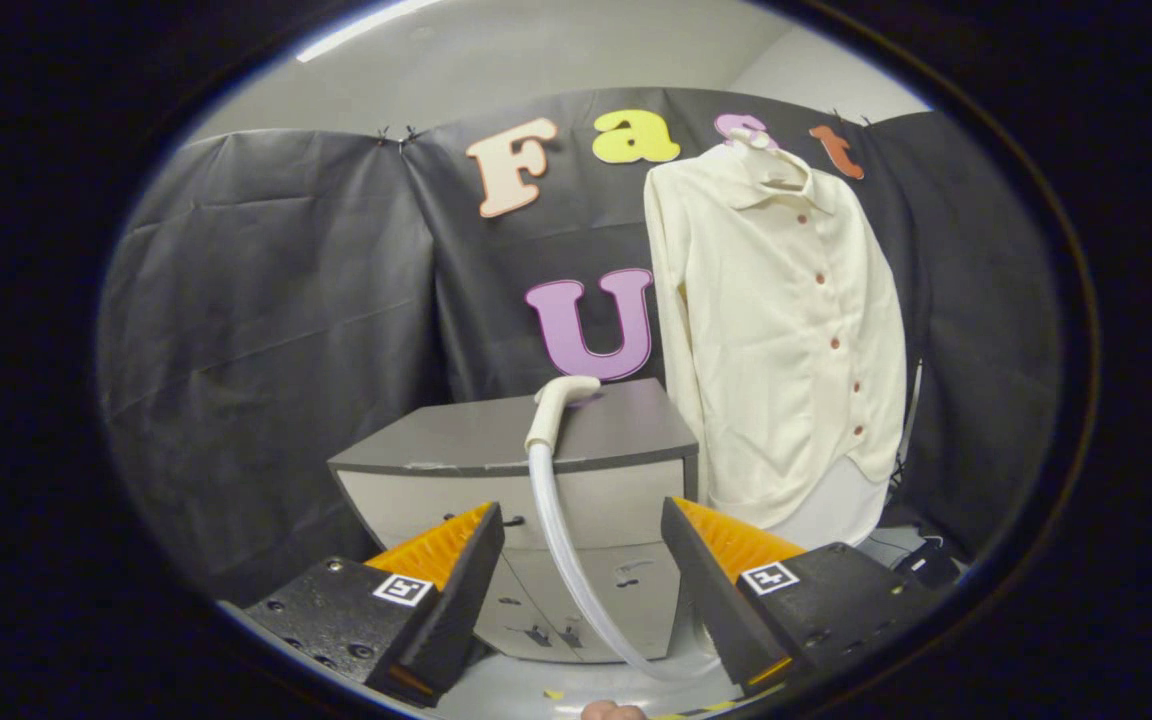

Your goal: Iron the clothes twice with a garment steamer, once on the left side and once on the right side.

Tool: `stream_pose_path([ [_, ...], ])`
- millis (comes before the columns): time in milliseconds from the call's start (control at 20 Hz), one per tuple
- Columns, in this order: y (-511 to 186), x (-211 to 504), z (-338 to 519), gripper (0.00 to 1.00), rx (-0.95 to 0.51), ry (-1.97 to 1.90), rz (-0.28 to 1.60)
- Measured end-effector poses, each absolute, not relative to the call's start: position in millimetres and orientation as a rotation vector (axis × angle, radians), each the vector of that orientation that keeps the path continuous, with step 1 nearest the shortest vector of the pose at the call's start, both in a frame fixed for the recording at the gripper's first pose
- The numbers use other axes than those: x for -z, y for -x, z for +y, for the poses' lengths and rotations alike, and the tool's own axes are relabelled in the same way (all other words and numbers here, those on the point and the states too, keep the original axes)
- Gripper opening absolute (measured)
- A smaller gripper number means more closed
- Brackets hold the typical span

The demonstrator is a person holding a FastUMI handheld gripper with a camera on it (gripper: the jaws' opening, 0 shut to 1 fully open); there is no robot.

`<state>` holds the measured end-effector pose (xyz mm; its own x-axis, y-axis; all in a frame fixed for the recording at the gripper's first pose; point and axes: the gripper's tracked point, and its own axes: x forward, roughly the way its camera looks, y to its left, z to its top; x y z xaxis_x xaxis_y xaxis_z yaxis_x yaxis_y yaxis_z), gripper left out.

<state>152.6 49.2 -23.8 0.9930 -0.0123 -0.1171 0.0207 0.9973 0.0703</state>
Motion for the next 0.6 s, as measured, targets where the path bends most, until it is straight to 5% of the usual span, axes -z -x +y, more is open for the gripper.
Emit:
stream_pose_path([
  [600, -321, -2, 81, 0.97, 0.034, 0.014, 0.125],
])
